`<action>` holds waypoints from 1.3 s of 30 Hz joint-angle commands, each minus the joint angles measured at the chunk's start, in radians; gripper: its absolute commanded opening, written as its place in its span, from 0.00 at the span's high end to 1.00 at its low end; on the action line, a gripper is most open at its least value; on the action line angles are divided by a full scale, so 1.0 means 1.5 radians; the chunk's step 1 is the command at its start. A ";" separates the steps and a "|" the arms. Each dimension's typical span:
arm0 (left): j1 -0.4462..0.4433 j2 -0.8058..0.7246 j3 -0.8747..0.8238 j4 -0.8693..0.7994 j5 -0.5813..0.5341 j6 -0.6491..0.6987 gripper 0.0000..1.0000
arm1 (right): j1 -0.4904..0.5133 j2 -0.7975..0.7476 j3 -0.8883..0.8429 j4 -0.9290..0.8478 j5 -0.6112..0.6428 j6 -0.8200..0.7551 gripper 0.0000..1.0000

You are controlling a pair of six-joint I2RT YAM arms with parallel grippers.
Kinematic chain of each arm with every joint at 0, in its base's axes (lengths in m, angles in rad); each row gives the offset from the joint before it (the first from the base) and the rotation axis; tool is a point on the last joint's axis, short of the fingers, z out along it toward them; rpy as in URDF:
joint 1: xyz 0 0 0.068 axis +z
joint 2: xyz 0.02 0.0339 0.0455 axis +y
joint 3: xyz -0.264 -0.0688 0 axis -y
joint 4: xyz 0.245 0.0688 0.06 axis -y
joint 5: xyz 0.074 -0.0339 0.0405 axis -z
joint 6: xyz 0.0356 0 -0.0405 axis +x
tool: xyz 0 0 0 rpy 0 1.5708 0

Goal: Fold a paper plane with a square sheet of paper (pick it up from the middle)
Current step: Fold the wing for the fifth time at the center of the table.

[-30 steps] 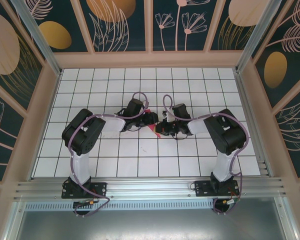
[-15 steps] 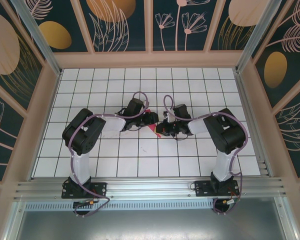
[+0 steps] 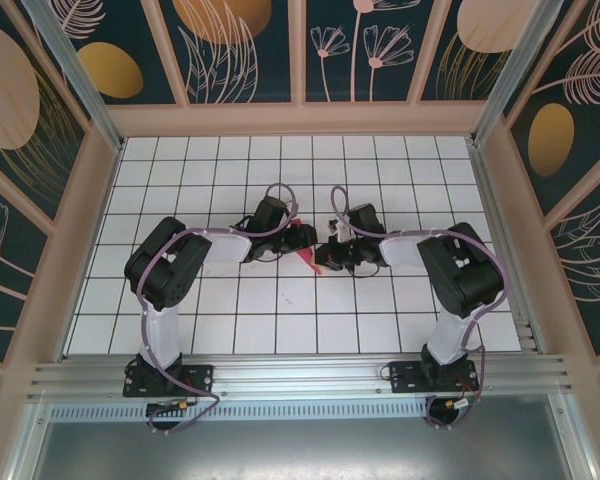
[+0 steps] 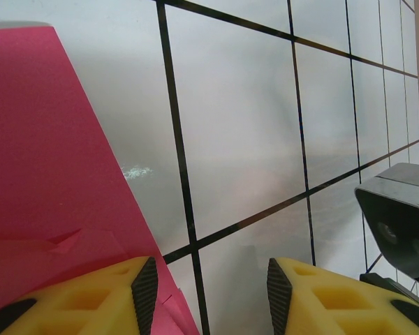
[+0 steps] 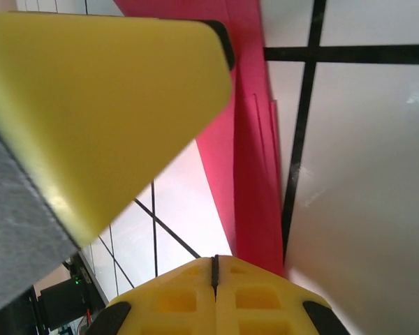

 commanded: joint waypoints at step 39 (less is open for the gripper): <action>0.003 0.017 0.014 -0.056 -0.007 0.024 0.52 | 0.015 -0.006 -0.101 -0.099 0.026 -0.043 0.98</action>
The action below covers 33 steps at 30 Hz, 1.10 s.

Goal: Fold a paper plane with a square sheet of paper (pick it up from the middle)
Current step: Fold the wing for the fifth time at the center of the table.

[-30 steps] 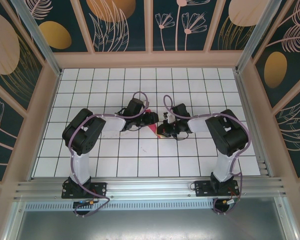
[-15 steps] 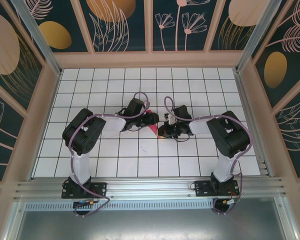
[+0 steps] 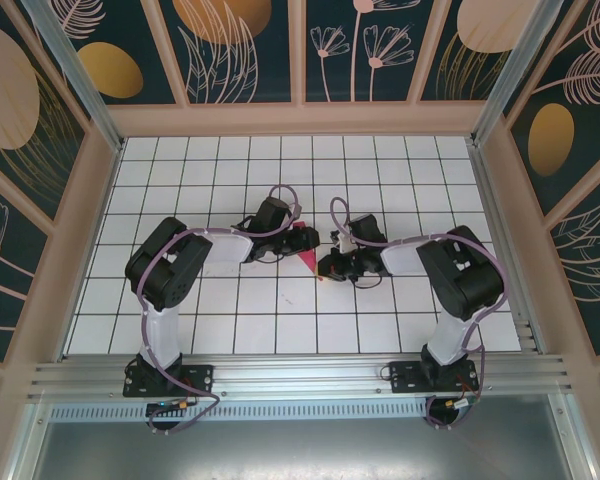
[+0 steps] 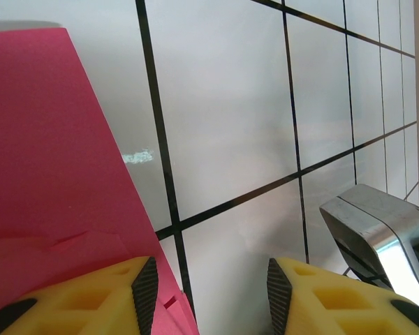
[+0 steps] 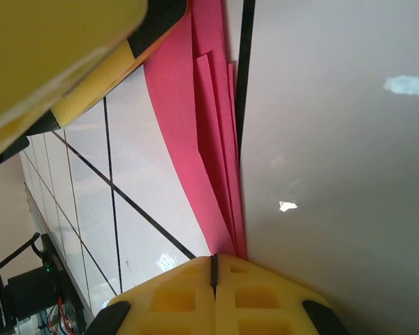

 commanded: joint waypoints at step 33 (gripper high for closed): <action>0.008 0.015 0.001 -0.029 -0.005 0.021 0.52 | 0.013 -0.072 0.010 -0.141 0.020 -0.017 0.95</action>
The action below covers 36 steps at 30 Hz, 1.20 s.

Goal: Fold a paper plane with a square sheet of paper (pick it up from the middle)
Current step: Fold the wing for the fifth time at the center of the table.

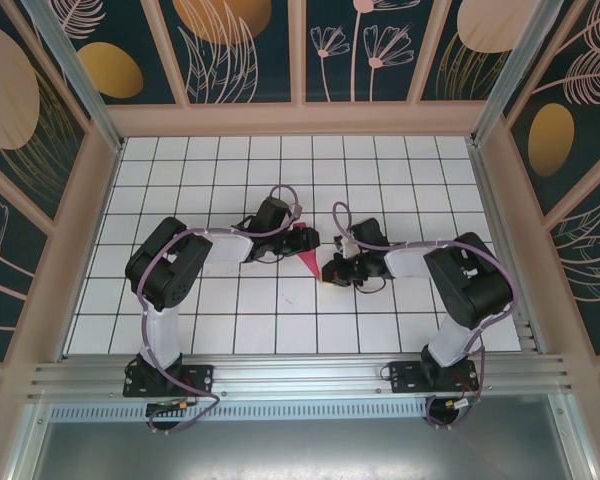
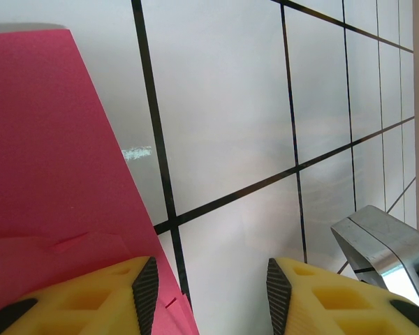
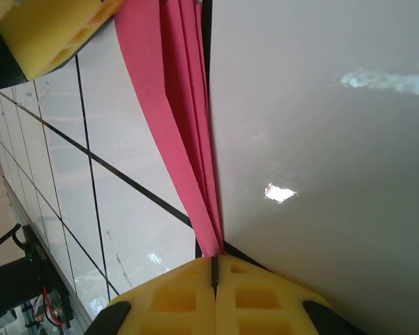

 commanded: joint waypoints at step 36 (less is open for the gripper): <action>0.009 -0.013 0.005 -0.015 0.003 0.023 0.49 | -0.007 0.144 0.099 0.028 -0.006 0.043 0.98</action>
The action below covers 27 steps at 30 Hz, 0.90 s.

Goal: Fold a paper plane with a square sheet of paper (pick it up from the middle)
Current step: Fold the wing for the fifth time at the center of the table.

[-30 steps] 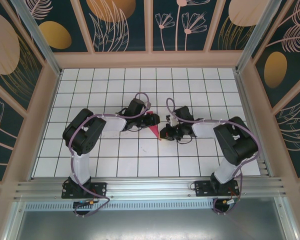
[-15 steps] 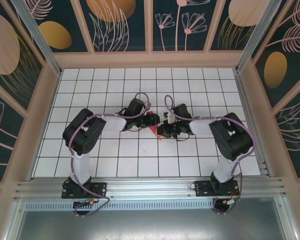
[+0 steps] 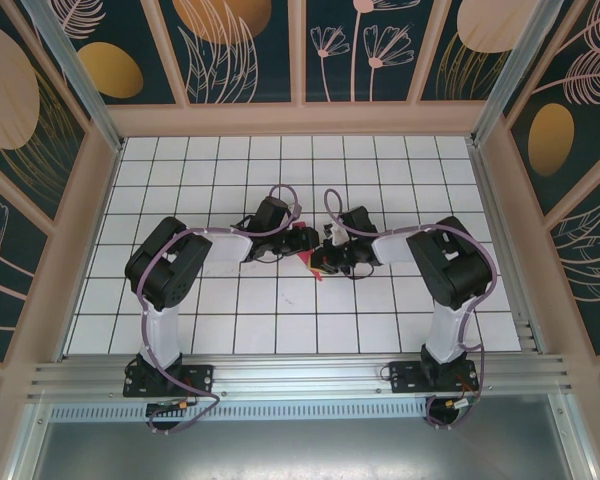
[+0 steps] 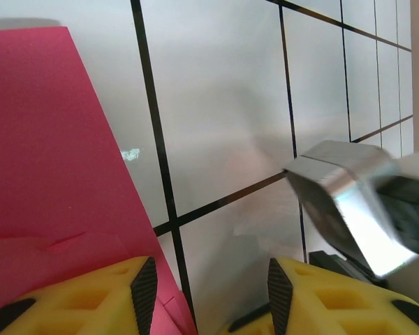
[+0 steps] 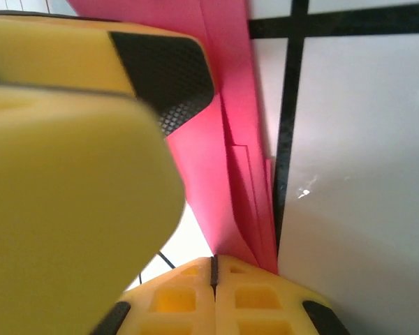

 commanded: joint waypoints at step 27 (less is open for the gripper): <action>0.009 -0.132 -0.159 0.166 -0.006 -0.050 0.45 | -0.010 0.053 -0.041 0.025 0.033 0.014 1.00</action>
